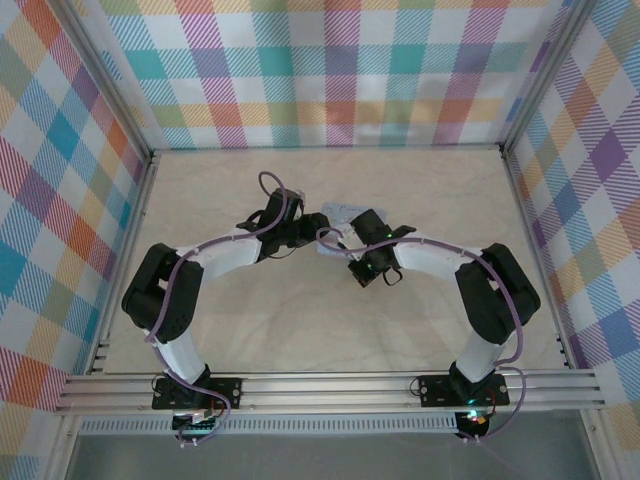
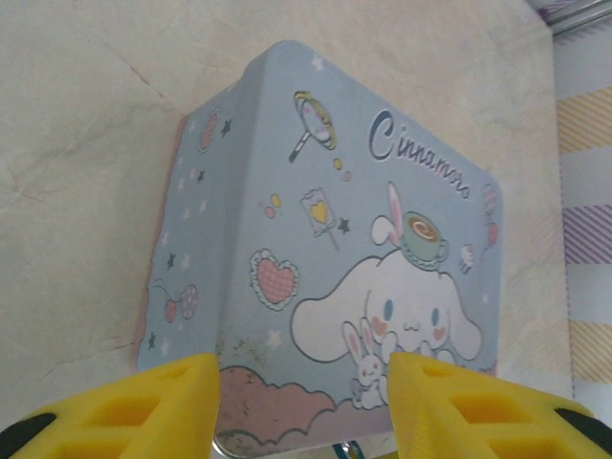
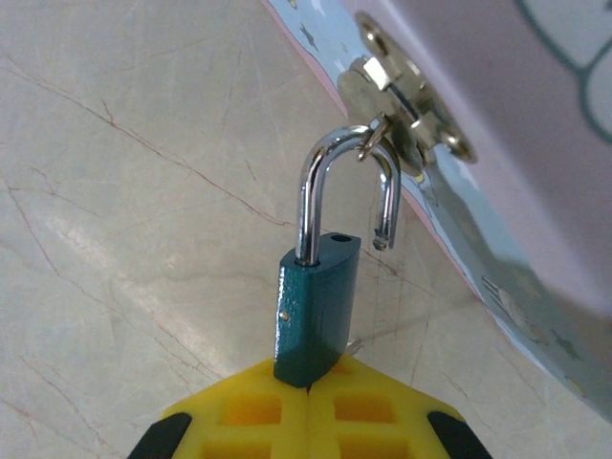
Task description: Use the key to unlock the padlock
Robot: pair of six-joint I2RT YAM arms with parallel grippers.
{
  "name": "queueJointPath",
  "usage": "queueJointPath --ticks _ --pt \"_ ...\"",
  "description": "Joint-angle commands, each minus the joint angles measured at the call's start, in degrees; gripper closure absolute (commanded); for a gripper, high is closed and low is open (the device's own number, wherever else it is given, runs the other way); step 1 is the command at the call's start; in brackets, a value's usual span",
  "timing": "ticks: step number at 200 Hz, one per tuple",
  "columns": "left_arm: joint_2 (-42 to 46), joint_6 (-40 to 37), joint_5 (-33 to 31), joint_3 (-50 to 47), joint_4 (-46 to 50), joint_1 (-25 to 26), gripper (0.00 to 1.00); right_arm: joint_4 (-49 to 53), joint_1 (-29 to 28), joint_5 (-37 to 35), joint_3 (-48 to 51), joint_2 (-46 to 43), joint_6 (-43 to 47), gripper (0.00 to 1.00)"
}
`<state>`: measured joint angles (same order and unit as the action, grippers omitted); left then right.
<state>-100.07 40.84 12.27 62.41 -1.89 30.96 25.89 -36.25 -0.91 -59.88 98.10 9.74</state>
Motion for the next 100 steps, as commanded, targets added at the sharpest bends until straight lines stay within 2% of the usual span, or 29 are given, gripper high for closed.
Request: queueJointPath --ticks 1,100 --pt "-0.9 -1.12 -0.85 2.09 1.52 -0.6 0.51 2.6 0.39 2.43 -2.28 1.0 4.01 1.0" --pt "-2.49 -1.16 0.16 2.01 0.62 -1.08 0.52 5.01 0.3 2.11 -3.57 3.1 5.69 1.0"
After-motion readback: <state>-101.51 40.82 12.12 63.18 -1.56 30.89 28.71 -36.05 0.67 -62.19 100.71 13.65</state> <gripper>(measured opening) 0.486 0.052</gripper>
